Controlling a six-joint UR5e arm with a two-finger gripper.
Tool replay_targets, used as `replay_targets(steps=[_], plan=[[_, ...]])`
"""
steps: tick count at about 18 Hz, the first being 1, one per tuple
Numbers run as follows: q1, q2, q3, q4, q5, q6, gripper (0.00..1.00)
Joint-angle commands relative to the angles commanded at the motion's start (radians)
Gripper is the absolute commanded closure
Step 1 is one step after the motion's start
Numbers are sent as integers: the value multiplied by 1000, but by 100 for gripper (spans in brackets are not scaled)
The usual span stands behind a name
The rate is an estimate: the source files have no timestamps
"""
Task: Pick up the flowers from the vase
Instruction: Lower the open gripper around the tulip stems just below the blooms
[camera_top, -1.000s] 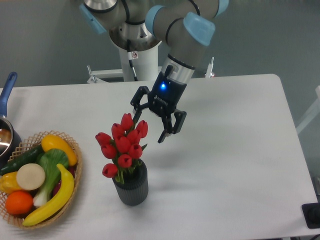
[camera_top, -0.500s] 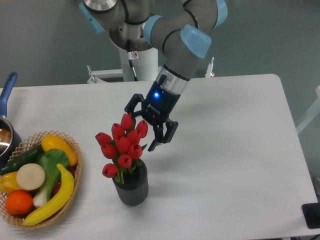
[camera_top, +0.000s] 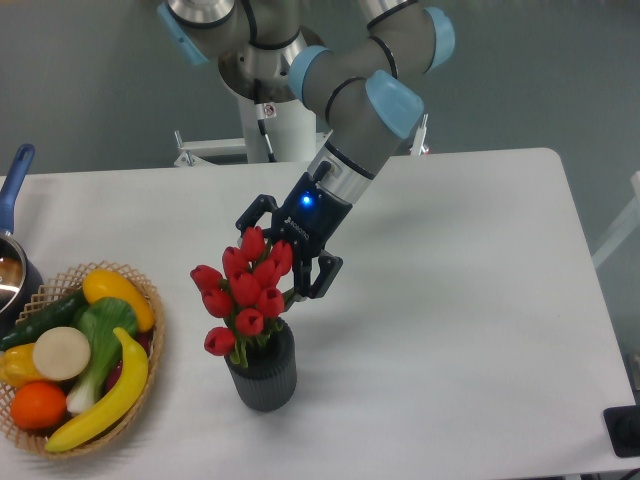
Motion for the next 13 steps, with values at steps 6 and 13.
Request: replay_targets(steps=[6, 13], plan=[[-2, -47, 61, 6, -11, -3, 0], [-14, -71, 69, 9, -37, 0, 0]])
